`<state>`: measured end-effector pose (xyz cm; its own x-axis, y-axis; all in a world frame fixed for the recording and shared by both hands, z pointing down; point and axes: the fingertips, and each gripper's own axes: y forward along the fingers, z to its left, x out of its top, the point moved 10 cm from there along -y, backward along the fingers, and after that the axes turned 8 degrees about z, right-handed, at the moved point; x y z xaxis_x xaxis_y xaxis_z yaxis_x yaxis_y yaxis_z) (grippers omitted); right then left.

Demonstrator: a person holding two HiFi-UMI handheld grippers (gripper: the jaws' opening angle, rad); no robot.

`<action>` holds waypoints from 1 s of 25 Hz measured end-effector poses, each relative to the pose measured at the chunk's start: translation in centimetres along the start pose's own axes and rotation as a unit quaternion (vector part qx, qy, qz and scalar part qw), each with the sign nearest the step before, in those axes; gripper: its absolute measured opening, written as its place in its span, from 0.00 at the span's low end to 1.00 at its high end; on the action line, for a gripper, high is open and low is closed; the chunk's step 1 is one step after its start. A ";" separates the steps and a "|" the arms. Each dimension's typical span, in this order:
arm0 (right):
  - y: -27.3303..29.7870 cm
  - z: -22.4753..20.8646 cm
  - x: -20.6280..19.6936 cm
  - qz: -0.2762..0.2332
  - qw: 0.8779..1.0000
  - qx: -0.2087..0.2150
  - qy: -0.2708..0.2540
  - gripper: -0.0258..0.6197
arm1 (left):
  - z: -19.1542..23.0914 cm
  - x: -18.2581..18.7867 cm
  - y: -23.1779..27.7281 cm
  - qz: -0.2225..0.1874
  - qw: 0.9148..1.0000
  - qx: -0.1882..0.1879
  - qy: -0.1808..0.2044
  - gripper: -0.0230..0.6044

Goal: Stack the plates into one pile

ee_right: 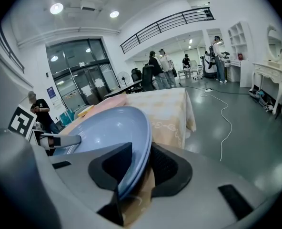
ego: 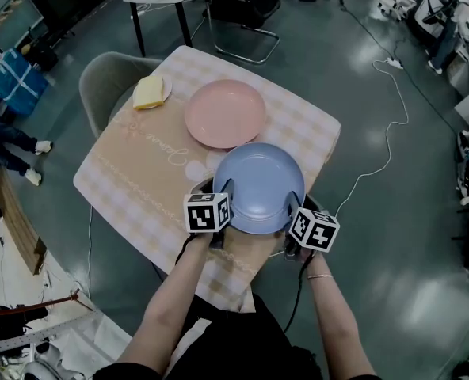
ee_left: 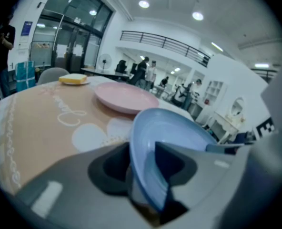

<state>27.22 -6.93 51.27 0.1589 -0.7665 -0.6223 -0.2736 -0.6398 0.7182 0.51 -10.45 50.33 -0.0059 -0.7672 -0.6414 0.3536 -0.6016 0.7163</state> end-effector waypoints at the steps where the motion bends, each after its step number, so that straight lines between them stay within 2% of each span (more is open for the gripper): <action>1: -0.2 0.0 0.0 -0.001 1.000 -0.001 0.000 0.22 | -0.1 0.0 -0.2 -0.001 1.000 -0.001 0.002 0.31; 10: -2.6 0.9 0.5 -0.010 1.000 0.003 -0.006 0.22 | -0.8 0.0 -2.5 -0.016 1.000 -0.002 0.002 0.31; 25: -4.3 6.6 4.5 -0.073 0.995 0.046 -0.043 0.22 | 1.7 3.2 -8.2 -0.100 0.995 0.029 -0.010 0.31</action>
<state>22.84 -7.22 43.35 0.1222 -0.6555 -0.7452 -0.3399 -0.7331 0.5891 -3.99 -8.41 42.88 -0.0885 -0.6352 -0.7672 0.2891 -0.7535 0.5905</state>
